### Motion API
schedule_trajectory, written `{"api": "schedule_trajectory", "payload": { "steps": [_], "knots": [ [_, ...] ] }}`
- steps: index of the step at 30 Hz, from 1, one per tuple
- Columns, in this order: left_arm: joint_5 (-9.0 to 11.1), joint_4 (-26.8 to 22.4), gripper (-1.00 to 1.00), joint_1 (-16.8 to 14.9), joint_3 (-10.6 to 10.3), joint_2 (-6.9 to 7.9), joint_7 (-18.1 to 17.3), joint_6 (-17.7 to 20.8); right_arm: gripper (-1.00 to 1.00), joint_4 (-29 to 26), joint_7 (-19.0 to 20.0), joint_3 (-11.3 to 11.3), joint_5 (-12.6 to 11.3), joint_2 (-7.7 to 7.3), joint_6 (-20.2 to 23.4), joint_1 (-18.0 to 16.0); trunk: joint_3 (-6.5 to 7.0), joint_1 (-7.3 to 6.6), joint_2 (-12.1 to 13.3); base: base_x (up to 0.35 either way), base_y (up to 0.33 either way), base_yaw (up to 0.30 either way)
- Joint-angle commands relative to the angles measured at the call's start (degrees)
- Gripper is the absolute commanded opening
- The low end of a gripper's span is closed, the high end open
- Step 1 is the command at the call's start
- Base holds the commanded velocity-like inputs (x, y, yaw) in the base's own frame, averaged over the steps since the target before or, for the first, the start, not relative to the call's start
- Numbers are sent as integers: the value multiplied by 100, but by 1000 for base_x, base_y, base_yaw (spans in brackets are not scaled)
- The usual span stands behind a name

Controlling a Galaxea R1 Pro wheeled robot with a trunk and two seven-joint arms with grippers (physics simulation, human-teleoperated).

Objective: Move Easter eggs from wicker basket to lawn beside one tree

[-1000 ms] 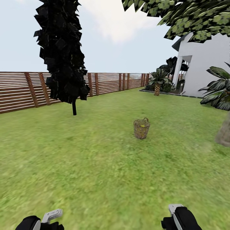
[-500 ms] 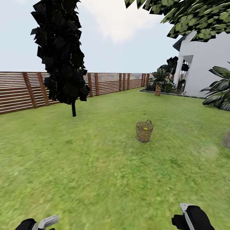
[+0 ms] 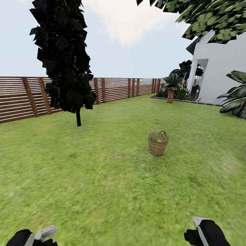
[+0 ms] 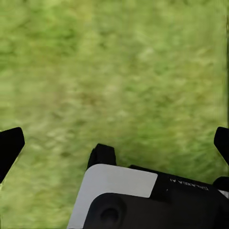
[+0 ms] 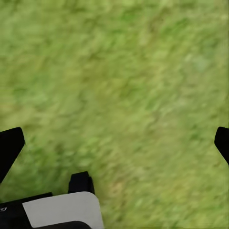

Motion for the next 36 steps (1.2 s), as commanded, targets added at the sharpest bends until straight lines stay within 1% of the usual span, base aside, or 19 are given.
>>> {"api": "schedule_trajectory", "payload": {
  "steps": [1,4,7,15,36],
  "knots": [
    [-41,-3,100,-68,13,5,-43,-41,100,-6,7,-8,23,-2,26,-4,-7,3,-3,334,88,0],
    [-47,2,100,-164,18,21,-41,-244,100,-6,5,-34,23,-11,24,-4,-7,3,-3,334,86,0],
    [-48,30,100,-192,14,-1,-41,-317,100,-6,1,-43,23,-15,20,-4,-7,3,-3,334,84,0],
    [-41,79,100,-198,4,-27,-42,-329,100,-6,0,-44,26,-15,19,-2,-7,3,-3,335,56,0],
    [-44,111,100,-198,-5,-34,-42,-332,100,-6,2,-44,28,-17,23,-4,-7,3,-3,338,1,0]
  ]
}}
